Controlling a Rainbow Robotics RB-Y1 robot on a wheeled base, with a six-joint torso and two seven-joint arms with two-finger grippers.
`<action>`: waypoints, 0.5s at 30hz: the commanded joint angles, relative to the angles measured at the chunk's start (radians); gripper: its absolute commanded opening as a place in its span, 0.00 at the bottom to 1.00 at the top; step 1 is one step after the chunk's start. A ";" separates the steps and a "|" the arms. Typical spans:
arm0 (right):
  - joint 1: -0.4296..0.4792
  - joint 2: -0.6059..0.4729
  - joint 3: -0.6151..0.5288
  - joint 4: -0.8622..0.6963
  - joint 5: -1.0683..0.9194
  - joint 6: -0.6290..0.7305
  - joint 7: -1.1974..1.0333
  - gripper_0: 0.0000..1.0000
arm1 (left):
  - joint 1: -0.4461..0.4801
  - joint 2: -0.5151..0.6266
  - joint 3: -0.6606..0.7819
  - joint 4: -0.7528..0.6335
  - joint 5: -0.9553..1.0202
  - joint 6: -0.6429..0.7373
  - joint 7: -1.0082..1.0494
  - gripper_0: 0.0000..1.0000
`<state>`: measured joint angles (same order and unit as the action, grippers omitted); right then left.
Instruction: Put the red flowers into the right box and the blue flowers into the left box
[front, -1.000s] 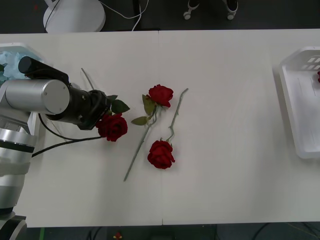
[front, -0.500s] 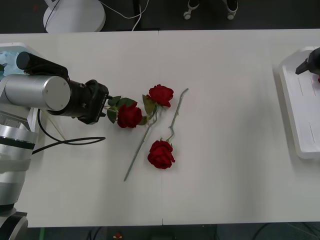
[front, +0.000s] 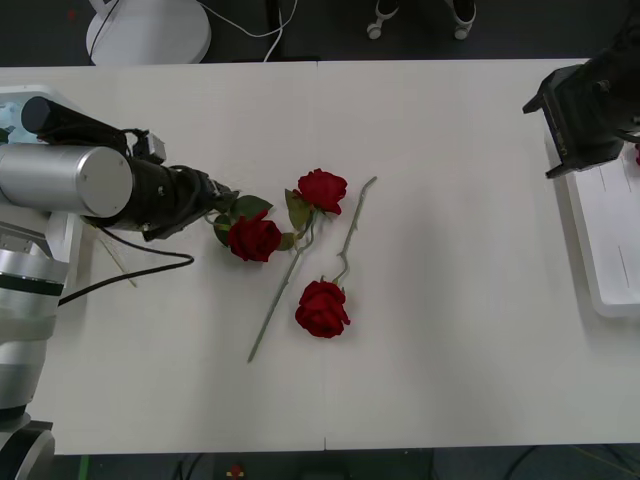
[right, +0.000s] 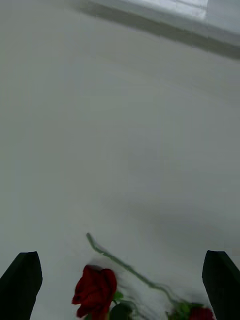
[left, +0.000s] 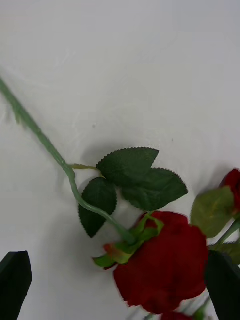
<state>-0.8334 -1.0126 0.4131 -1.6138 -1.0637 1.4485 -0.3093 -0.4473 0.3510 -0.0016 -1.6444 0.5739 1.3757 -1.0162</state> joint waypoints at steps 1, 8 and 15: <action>-0.039 0.037 0.027 -0.078 -0.028 0.012 -0.269 0.93 | -0.044 0.002 0.049 -0.069 -0.022 0.039 -0.168 1.00; -0.041 0.089 0.108 -0.181 0.057 0.016 -0.826 1.00 | -0.053 0.005 0.080 -0.098 -0.054 0.099 -0.611 1.00; -0.041 0.138 0.222 -0.239 0.134 0.062 -1.130 1.00 | -0.083 0.005 0.086 -0.098 -0.124 0.168 -1.050 1.00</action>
<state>-0.8335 -0.9152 0.5940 -1.8058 -0.9730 1.4797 -1.3049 -0.4651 0.3510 0.0612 -1.7011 0.4818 1.5084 -2.0360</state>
